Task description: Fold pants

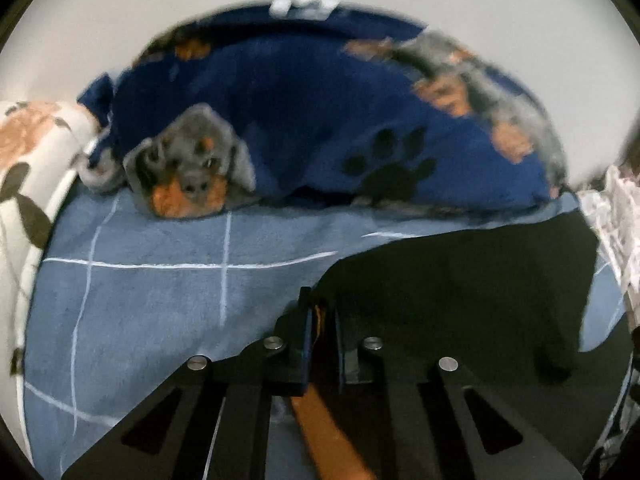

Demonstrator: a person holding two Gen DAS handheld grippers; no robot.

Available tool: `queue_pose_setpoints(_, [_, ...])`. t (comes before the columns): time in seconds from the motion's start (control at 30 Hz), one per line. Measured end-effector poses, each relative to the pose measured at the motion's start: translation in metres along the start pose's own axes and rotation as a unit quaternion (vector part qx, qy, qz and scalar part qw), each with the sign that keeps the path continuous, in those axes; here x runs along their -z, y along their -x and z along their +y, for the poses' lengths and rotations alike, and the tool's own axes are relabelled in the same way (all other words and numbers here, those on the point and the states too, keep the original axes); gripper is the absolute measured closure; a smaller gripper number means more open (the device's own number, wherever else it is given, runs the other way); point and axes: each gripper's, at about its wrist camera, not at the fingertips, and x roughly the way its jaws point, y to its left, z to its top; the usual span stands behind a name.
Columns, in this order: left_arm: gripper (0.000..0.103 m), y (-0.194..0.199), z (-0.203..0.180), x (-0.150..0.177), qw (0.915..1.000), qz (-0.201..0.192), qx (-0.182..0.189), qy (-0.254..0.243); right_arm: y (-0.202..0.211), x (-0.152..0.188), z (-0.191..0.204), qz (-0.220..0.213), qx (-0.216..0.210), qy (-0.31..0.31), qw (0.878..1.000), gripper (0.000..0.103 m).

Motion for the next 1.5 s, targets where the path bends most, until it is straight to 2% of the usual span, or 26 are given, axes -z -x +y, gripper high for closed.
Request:
queue_pose_setpoints(0.17, [0.094,0.075,-0.055,0.019,0.9962,-0.068,0.029,-0.046,0.010,-0.024,-0.001,-0.025,-0.042,-0.004,0.999,0.000])
queue_pose_setpoints(0.27, [0.094,0.116,-0.089,0.038,0.9916,-0.099,0.055,-0.063,0.009,-0.050,-0.013,-0.028,-0.120,-0.046,0.991,0.000])
queue_pose_setpoints(0.37, [0.094,0.154,-0.113,0.068,0.9876,-0.113,0.085,-0.069,-0.007,-0.078,-0.032,-0.015,-0.197,-0.118,0.973,0.000])
queue_pose_setpoints(0.43, [0.094,0.173,-0.129,0.091,0.9863,-0.112,0.099,-0.069,-0.028,-0.094,-0.045,0.002,-0.238,-0.172,0.956,0.000])
queue_pose_setpoints(0.6, [0.094,0.192,-0.146,0.142,0.9883,-0.084,0.117,-0.049,-0.077,-0.122,-0.069,0.042,-0.281,-0.247,0.927,0.000])
queue_pose_setpoints(0.7, [0.093,0.187,-0.148,0.162,0.9905,-0.058,0.121,-0.029,-0.111,-0.131,-0.078,0.080,-0.282,-0.277,0.915,0.000])
queue_pose_setpoints(0.77, [0.093,0.182,-0.148,0.173,0.9920,-0.045,0.115,-0.023,-0.130,-0.130,-0.083,0.106,-0.260,-0.289,0.916,0.001])
queue_pose_setpoints(0.8, [0.093,0.179,-0.147,0.176,0.9925,-0.041,0.113,-0.019,-0.141,-0.128,-0.087,0.120,-0.247,-0.300,0.914,0.012])
queue_pose_setpoints(0.83, [0.093,0.177,-0.145,0.177,0.9926,-0.037,0.115,-0.013,-0.148,-0.126,-0.090,0.126,-0.256,-0.308,0.908,0.047])
queue_pose_setpoints(0.87, [0.093,0.176,-0.143,0.178,0.9929,-0.036,0.113,-0.011,-0.151,-0.123,-0.092,0.132,-0.261,-0.312,0.904,0.076])
queue_pose_setpoints(0.9, [0.093,0.175,-0.142,0.178,0.9936,-0.035,0.107,-0.011,-0.149,-0.118,-0.095,0.132,-0.252,-0.316,0.905,0.093])
queue_pose_setpoints(0.97, [0.093,0.175,-0.137,0.176,0.9943,-0.033,0.102,-0.006,-0.134,-0.110,-0.098,0.102,-0.260,-0.312,0.908,0.096])
queue_pose_setpoints(1.07, [0.093,0.177,-0.129,0.173,0.9959,-0.031,0.084,-0.010,-0.096,-0.089,-0.100,0.067,-0.252,-0.288,0.922,0.097])
queue_pose_setpoints(1.2, [0.093,0.176,-0.116,0.180,0.9976,-0.006,0.068,-0.008,-0.042,-0.044,-0.101,0.033,-0.240,-0.251,0.937,0.097])
queue_pose_setpoints(1.33, [0.092,0.171,-0.112,0.201,0.9982,0.024,0.050,-0.022,-0.012,0.017,-0.100,0.042,-0.232,-0.258,0.937,0.098])
queue_pose_setpoints(1.5, [0.091,0.164,-0.109,0.227,0.9977,0.050,0.026,-0.037,-0.021,0.085,-0.108,0.092,-0.215,-0.287,0.929,0.098])
